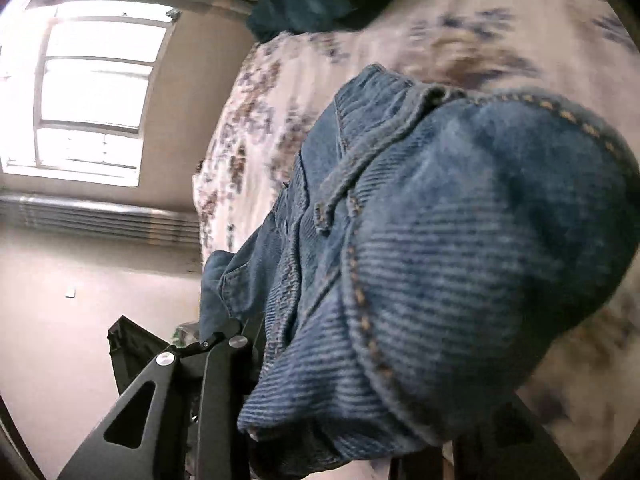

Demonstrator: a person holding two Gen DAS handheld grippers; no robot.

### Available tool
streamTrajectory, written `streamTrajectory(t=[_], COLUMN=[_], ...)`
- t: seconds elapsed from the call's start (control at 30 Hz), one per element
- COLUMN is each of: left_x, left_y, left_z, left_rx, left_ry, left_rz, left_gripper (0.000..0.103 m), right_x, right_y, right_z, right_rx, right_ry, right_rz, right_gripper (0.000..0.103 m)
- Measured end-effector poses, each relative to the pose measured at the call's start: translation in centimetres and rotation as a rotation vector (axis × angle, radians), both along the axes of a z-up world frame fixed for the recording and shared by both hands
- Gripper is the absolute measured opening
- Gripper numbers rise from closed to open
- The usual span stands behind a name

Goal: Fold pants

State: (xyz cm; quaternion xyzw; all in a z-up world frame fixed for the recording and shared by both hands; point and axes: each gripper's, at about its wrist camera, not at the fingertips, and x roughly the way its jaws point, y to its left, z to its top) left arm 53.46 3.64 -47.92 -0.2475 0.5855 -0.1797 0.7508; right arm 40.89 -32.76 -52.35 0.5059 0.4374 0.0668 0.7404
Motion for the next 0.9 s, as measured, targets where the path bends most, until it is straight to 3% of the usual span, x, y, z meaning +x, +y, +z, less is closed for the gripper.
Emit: streamTrajectory(t=[0.17,0.3,0.4,0.43,0.5,0.53,0.6,0.73,0.9], left_x=[10.1,15.8,18.0,18.2,18.1,17.7,17.2,16.8,18.4], left_y=[4.2,6.4,7.2,7.6,8.8,9.6,9.8,8.7,9.0], left_z=[-1.4,-4.4,-10.8,-12.8,-14.8,-15.2,-15.0,-13.7,-13.9], left_rx=[0.050,0.088,0.126,0.142,0.124,0.070,0.049,0.105,0.135], left_ry=[-0.037,-0.050,0.031,0.065,0.085,0.080,0.069,0.018,0.021], left_rz=[0.010,-0.009,-0.046,-0.050,-0.027,-0.004,0.017,-0.005,-0.031], left_gripper=[0.031,0.032,0.037,0.044,0.052,0.053,0.053,0.042,0.042], right_x=[10.9,18.7,21.5,22.0,21.8,21.4,21.6,22.1,21.7], right_y=[5.1,8.5,9.6,9.8,9.8,9.7,9.5,10.0,11.8], right_z=[-2.5,-7.5,-13.2,-15.6,-17.8,-17.8,-17.1,-16.3,-14.6], right_rx=[0.020,0.042,0.039,0.044,0.098,0.112,0.099,0.069,0.043], right_ry=[-0.050,-0.065,0.021,0.094,0.123,0.112,0.115,0.137,0.124], right_rz=[0.024,0.022,0.035,0.054,0.073,0.084,0.078,0.032,0.040], right_gripper=[0.034,0.034,0.038,0.042,0.045,0.045,0.045,0.038,0.035])
